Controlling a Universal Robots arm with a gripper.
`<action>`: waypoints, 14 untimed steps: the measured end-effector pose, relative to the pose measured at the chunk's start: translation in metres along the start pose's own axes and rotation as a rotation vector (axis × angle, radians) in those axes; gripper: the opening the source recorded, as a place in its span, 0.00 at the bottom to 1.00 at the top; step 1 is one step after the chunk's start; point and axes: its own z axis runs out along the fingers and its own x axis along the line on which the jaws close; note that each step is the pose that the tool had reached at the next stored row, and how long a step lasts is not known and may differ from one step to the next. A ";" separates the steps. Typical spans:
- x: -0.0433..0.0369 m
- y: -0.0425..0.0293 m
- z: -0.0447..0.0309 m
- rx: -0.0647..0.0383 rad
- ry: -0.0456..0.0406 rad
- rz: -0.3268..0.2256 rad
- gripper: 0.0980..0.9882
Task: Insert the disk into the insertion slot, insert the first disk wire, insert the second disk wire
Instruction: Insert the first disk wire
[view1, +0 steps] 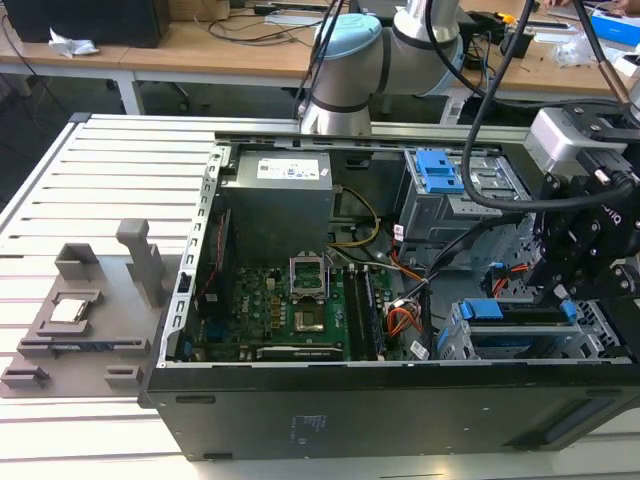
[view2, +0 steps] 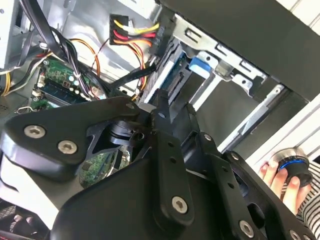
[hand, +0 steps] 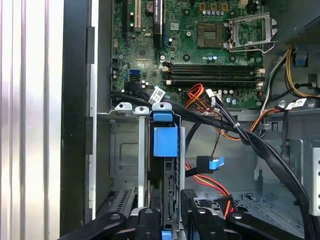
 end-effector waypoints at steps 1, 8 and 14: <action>-0.0047 -0.0005 -0.0002 0.000 0.0012 -0.008 0.23; -0.0106 -0.0024 -0.0007 0.000 0.0063 -0.096 0.23; -0.0107 -0.0029 -0.0007 0.001 0.0130 -0.264 0.23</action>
